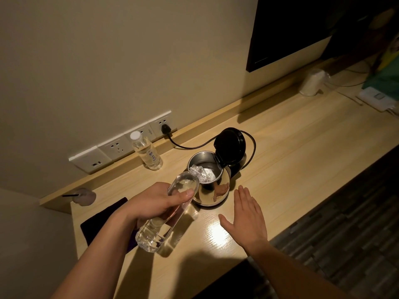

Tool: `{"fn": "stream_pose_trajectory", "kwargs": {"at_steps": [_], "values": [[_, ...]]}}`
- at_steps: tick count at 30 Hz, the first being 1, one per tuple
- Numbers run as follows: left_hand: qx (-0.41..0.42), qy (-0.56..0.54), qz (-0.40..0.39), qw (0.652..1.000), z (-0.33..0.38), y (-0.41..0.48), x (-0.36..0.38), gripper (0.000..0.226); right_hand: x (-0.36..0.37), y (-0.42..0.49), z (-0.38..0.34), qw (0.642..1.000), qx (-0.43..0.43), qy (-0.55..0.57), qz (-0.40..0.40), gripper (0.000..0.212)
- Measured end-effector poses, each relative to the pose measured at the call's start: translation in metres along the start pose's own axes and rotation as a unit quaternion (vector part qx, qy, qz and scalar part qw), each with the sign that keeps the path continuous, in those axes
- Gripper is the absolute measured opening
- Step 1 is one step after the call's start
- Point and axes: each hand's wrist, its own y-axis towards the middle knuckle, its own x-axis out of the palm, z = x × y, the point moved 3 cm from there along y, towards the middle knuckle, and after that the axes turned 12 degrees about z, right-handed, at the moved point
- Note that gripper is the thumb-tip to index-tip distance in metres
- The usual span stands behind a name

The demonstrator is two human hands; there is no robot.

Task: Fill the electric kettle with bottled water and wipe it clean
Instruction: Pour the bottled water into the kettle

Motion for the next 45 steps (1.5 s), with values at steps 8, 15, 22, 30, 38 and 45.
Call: {"fn": "stream_pose_trajectory", "kwargs": {"at_steps": [8, 15, 22, 30, 38, 45], "values": [[-0.034, -0.049, 0.052, 0.997, -0.006, 0.004, 0.006, 0.047, 0.002, -0.001, 0.001, 1.000, -0.001, 0.002, 0.003, 0.101], [-0.040, -0.060, 0.064, 0.995, -0.009, 0.006, 0.006, 0.037, 0.001, -0.001, 0.001, 1.000, -0.004, 0.002, -0.002, 0.101], [-0.057, -0.053, 0.066, 0.995, -0.015, 0.011, 0.003, 0.056, 0.000, -0.001, 0.001, 1.000, -0.002, 0.000, -0.003, 0.102], [-0.064, -0.040, 0.044, 0.996, -0.014, 0.011, 0.003, 0.088, 0.000, -0.001, 0.001, 1.000, -0.001, 0.001, -0.001, 0.102], [-0.057, -0.021, 0.040, 0.997, -0.003, 0.005, 0.002, 0.094, 0.002, -0.001, 0.001, 1.000, 0.000, 0.004, 0.003, 0.101], [-0.067, -0.009, 0.043, 0.997, -0.006, 0.009, -0.001, 0.088, 0.003, -0.001, 0.001, 1.000, 0.001, 0.002, 0.003, 0.101]]}}
